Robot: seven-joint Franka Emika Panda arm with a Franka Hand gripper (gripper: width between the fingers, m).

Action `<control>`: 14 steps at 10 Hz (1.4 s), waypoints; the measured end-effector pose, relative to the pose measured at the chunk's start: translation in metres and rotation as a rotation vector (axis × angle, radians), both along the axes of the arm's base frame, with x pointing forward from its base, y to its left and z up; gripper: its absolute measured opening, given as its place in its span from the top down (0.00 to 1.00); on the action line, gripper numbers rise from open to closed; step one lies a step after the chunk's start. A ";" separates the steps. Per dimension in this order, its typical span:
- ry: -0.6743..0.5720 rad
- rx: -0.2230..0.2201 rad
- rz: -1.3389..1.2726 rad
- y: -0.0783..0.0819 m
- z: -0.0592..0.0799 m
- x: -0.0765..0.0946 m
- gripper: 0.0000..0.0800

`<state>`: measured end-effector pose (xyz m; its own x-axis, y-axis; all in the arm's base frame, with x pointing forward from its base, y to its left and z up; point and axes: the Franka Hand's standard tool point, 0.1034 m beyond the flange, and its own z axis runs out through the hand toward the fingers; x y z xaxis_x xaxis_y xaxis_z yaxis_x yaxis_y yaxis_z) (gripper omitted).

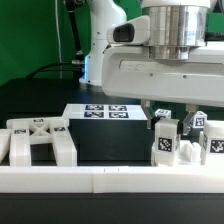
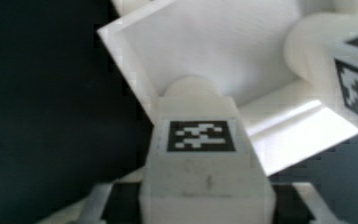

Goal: Assemble chair

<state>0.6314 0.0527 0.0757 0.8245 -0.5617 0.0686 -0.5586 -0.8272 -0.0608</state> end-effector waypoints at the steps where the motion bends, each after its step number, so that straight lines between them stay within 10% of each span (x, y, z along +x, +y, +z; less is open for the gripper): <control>1: 0.003 0.011 -0.102 0.001 0.000 0.000 0.64; 9: 0.007 0.083 -0.880 0.010 -0.001 0.002 0.64; 12: 0.008 0.081 -0.842 0.011 -0.002 0.001 0.24; 14: 0.022 0.055 -0.682 0.006 -0.002 -0.001 0.20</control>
Offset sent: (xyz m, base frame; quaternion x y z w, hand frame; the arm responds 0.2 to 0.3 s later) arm -0.0002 0.0090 -0.0129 -0.0429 -0.0074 0.3109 0.9494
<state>0.6306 0.0588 0.0738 0.2854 -0.9583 0.0122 -0.9554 -0.2855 -0.0756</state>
